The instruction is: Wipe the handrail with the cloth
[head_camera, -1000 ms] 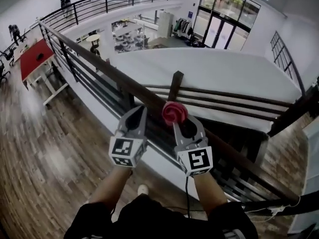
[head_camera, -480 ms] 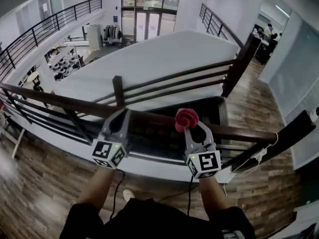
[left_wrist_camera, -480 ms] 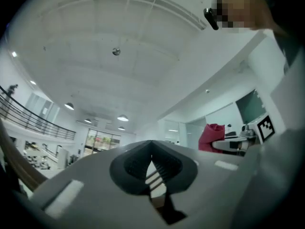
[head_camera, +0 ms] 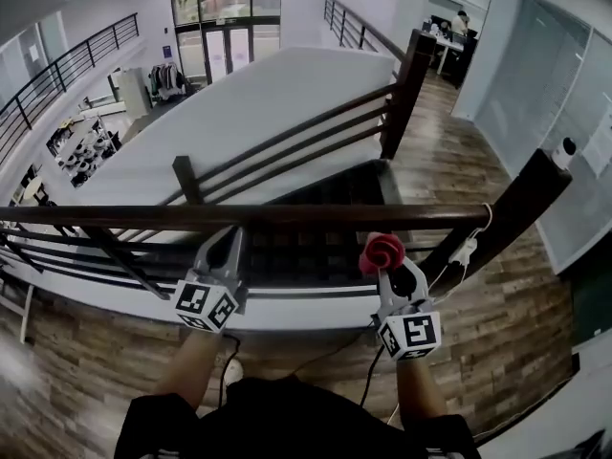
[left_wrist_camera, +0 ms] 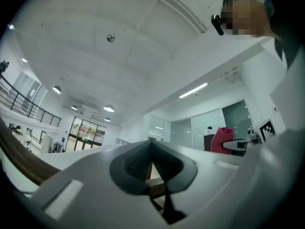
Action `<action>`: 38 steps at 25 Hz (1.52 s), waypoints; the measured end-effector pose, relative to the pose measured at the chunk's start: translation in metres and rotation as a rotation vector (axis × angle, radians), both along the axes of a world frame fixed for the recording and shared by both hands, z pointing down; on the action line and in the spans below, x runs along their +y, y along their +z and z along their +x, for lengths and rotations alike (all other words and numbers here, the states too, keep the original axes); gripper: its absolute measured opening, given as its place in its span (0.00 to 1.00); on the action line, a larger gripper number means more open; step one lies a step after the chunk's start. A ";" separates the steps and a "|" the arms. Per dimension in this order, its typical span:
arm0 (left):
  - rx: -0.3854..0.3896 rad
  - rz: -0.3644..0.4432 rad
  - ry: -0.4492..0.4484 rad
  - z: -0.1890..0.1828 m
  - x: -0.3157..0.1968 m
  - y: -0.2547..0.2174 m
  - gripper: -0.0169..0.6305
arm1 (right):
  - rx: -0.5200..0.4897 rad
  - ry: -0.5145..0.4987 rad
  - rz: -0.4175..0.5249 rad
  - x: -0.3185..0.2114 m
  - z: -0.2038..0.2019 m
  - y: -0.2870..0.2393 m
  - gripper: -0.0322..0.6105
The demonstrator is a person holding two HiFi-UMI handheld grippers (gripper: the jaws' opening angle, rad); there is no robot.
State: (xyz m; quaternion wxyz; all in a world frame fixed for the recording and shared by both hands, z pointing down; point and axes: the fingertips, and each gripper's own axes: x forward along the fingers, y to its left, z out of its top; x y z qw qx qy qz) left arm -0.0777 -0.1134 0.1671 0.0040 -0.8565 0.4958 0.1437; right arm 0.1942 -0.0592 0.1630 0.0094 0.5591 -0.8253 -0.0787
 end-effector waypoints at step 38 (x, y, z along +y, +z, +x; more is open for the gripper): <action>-0.088 -0.047 0.192 -0.023 -0.001 0.039 0.03 | -0.110 0.188 -0.059 0.020 -0.008 0.035 0.11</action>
